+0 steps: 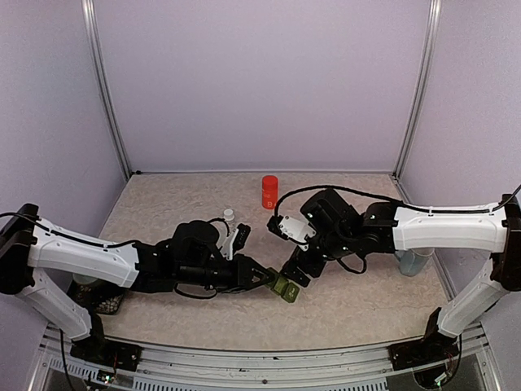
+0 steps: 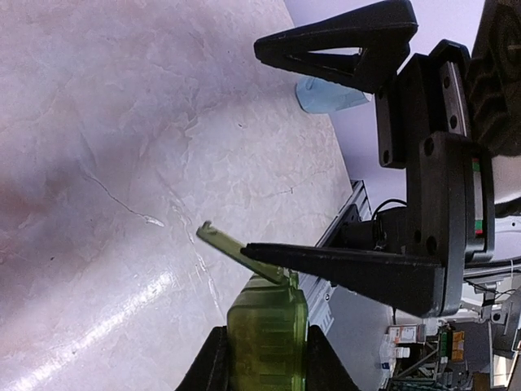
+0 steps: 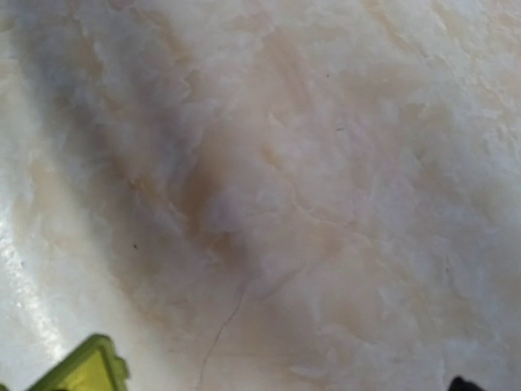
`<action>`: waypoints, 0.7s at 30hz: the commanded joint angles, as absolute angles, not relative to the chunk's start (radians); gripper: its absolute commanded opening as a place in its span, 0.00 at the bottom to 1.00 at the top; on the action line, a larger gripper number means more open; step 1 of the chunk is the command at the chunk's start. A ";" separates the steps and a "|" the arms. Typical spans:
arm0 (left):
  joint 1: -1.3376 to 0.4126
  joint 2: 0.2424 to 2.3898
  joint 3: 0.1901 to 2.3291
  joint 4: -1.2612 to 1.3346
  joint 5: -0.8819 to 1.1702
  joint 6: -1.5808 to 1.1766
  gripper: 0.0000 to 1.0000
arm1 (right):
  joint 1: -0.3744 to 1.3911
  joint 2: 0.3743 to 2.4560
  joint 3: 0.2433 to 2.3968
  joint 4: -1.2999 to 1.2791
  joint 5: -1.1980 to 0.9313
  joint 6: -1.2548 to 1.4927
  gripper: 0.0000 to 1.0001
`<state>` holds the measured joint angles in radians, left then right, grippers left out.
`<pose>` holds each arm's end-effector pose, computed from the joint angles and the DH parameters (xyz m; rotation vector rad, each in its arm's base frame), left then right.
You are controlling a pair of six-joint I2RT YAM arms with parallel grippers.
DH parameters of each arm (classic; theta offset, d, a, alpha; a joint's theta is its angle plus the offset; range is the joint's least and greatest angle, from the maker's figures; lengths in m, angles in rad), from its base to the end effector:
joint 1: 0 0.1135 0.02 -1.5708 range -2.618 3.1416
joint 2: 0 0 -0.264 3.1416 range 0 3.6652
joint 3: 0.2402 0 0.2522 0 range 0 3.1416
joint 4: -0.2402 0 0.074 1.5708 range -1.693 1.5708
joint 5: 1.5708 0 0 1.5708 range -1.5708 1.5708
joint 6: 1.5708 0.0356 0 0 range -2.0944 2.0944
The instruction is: Sort the pills into containers
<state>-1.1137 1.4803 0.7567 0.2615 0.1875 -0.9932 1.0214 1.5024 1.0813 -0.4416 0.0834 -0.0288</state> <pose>0.1339 -0.2874 0.2106 0.2815 2.3664 -1.3908 0.1703 0.2724 0.2483 -1.2000 2.1470 0.3426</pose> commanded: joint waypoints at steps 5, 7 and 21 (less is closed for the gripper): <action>-1.089 1.465 0.761 0.293 0.170 -1.011 0.04 | 0.939 1.367 1.101 -0.481 0.059 -0.010 1.00; -1.074 1.473 0.752 0.320 0.189 -1.026 0.04 | 0.939 1.335 1.095 -0.489 0.045 -0.032 1.00; -0.959 1.705 0.863 0.551 0.329 -1.107 0.05 | 0.937 1.272 0.902 -0.359 -0.109 -0.074 1.00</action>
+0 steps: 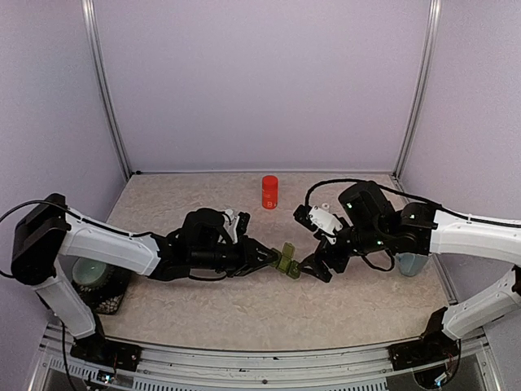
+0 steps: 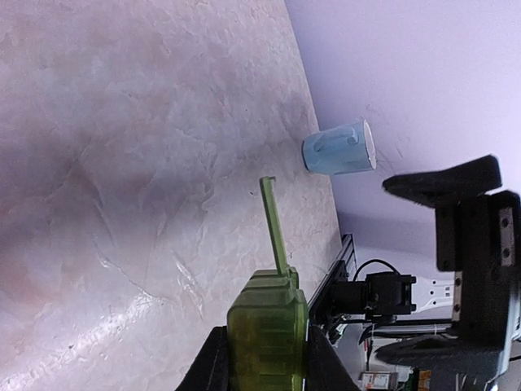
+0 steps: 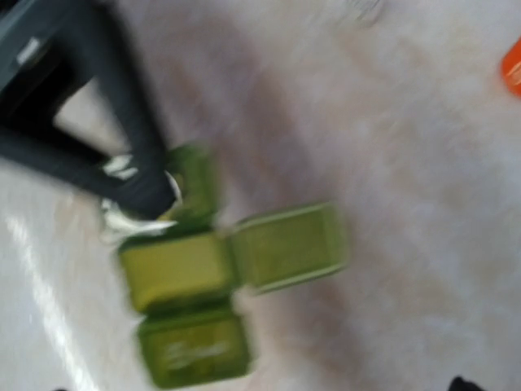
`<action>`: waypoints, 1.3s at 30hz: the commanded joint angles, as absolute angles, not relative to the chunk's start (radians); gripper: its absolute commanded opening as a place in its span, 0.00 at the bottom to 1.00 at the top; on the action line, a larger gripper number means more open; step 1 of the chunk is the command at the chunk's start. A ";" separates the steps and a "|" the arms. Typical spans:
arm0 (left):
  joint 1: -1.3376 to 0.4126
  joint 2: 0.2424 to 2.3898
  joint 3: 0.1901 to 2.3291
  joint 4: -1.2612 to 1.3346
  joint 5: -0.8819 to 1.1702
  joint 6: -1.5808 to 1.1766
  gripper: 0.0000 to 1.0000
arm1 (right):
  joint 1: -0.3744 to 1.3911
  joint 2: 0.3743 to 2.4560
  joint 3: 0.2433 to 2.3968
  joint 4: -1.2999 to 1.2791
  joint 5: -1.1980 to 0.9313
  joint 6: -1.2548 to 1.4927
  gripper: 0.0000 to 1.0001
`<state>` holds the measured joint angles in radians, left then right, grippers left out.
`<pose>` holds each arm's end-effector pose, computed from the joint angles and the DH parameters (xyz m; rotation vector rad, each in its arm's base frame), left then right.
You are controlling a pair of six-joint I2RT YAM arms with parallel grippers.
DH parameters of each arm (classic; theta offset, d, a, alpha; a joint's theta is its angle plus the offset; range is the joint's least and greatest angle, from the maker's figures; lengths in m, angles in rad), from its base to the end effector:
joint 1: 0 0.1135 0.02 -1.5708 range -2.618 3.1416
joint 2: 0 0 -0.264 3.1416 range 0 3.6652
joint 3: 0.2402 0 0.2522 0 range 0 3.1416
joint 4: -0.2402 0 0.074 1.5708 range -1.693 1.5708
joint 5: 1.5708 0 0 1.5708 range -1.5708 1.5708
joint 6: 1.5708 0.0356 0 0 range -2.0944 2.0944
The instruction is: Sort the pills into containers
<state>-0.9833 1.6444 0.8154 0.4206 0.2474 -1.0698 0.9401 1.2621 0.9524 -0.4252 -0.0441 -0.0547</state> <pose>0.1860 -0.2951 0.1936 0.0892 2.3322 -1.4570 0.1595 0.2211 0.2740 -1.1452 2.0609 0.4955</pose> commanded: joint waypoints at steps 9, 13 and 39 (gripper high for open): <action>-0.920 1.816 0.931 0.632 0.424 -1.108 0.07 | 0.929 1.411 0.907 -0.301 0.011 -0.068 1.00; -0.902 1.852 0.945 0.660 0.469 -1.116 0.08 | 0.901 1.483 0.923 -0.269 0.017 -0.052 1.00; -0.888 1.855 0.916 0.603 0.483 -1.056 0.07 | 0.868 1.433 0.878 -0.289 -0.100 -0.080 0.89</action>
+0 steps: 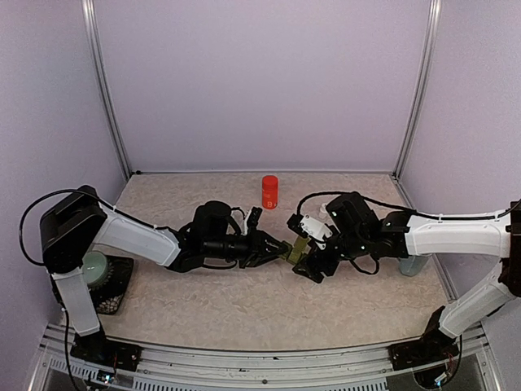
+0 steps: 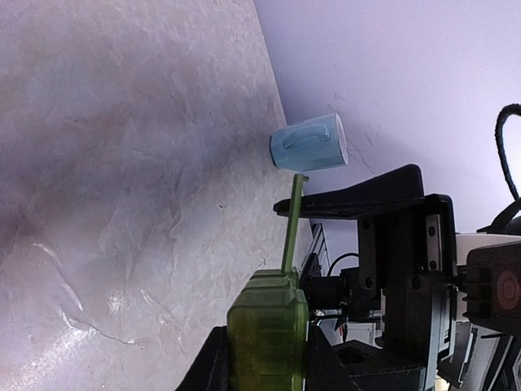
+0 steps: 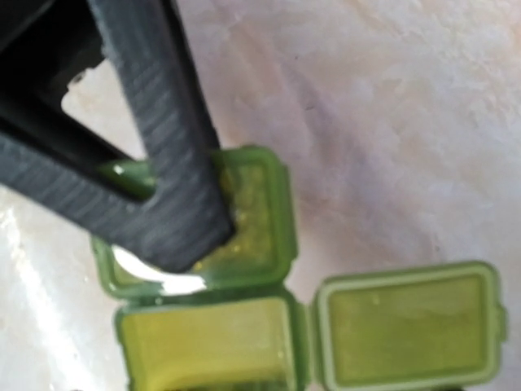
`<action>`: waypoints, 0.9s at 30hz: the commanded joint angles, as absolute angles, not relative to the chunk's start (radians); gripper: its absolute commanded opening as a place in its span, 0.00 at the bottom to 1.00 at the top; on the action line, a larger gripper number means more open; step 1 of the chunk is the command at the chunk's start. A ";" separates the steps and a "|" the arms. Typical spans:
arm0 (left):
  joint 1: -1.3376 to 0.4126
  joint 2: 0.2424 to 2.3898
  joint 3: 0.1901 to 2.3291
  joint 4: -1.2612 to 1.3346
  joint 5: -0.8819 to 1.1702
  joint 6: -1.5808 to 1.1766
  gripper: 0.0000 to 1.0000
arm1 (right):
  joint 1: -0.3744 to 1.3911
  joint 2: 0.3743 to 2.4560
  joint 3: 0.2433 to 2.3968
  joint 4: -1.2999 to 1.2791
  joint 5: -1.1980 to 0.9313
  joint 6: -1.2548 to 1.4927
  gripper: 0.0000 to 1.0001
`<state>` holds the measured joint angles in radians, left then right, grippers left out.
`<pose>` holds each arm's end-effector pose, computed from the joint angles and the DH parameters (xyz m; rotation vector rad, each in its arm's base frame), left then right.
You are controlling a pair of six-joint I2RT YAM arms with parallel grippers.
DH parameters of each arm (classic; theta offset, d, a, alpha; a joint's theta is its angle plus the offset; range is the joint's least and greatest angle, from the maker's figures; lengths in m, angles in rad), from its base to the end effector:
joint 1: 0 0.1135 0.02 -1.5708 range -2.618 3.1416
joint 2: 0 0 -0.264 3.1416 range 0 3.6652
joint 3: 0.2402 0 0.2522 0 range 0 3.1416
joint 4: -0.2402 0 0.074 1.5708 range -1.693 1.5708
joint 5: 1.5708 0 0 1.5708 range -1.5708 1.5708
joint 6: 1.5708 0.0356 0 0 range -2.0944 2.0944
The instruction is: Sort the pills into containers
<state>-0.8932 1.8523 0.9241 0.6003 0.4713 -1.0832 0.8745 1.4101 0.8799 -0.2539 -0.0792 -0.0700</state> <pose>0.2308 -0.3126 0.1729 0.1730 2.2943 -1.6555 0.1883 0.2296 0.2247 -1.1289 2.1232 0.4783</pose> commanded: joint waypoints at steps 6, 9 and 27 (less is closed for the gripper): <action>-0.885 1.850 0.914 0.583 0.482 -1.044 0.07 | 0.869 1.439 0.877 -0.292 -0.100 -0.079 0.86; -0.882 1.847 0.910 0.583 0.484 -1.041 0.07 | 0.868 1.443 0.879 -0.294 -0.089 -0.081 0.86; -0.876 1.843 0.895 0.587 0.484 -1.038 0.14 | 0.868 1.465 0.896 -0.282 -0.106 -0.080 0.57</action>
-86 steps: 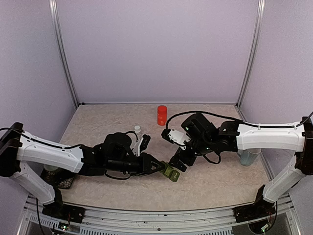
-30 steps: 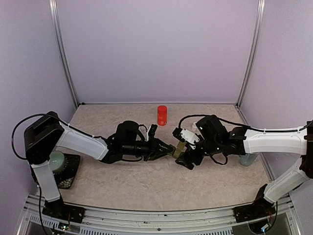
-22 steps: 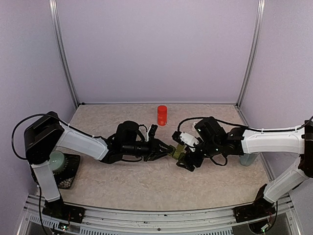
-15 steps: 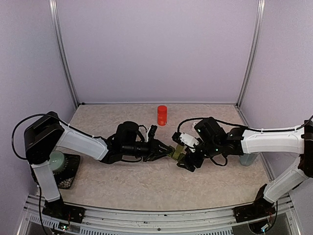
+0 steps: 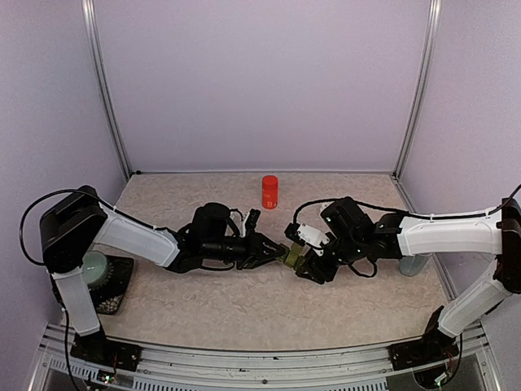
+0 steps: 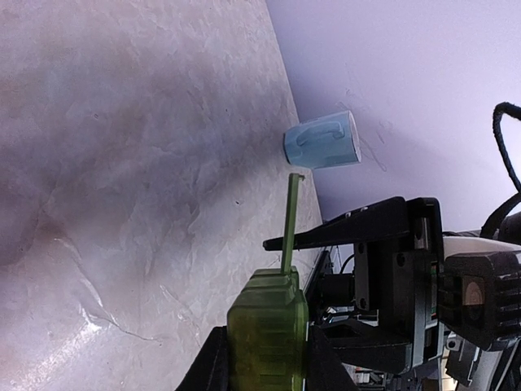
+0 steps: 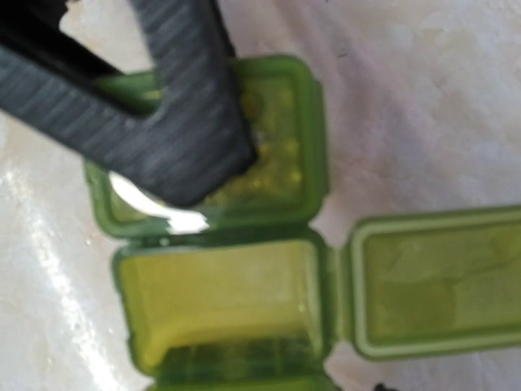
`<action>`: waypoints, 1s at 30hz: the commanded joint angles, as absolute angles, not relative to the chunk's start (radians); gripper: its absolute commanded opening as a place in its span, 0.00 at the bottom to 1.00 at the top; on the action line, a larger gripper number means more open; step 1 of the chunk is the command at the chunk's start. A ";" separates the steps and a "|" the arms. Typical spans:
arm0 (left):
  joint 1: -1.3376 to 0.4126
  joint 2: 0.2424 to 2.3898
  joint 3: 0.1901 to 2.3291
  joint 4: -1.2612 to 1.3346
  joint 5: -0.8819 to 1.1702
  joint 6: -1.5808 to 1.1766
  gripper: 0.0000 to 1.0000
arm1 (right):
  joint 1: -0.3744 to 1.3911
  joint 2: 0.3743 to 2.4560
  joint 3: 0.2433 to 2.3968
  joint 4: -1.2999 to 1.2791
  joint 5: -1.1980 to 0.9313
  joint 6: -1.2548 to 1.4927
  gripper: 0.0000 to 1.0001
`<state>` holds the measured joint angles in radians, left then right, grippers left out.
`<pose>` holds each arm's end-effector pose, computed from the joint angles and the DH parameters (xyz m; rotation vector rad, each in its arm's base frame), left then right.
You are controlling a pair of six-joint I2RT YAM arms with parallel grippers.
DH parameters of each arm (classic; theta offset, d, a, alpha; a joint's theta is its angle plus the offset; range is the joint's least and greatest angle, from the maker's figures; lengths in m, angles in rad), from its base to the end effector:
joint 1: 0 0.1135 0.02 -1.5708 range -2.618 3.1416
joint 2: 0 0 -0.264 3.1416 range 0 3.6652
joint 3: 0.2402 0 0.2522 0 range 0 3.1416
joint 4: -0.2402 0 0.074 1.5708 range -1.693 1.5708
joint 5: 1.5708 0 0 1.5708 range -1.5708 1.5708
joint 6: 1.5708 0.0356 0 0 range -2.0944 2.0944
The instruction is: Sort the pills into containers
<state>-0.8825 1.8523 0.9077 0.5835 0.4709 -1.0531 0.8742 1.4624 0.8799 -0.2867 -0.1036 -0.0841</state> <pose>0.2317 -0.3072 0.1664 0.1834 2.3150 -1.6161 0.1894 0.2322 0.2077 -1.1908 2.1895 0.4702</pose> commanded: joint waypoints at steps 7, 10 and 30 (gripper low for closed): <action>-0.876 1.823 0.863 0.591 0.472 -1.047 0.30 | 0.865 1.472 0.912 -0.285 -0.118 -0.080 0.56; -0.876 1.797 0.845 0.577 0.459 -1.048 0.45 | 0.866 1.478 0.920 -0.285 -0.118 -0.082 0.55; -0.874 1.636 0.674 0.521 0.301 -1.038 0.52 | 0.845 1.639 0.974 -0.216 -0.136 -0.023 0.55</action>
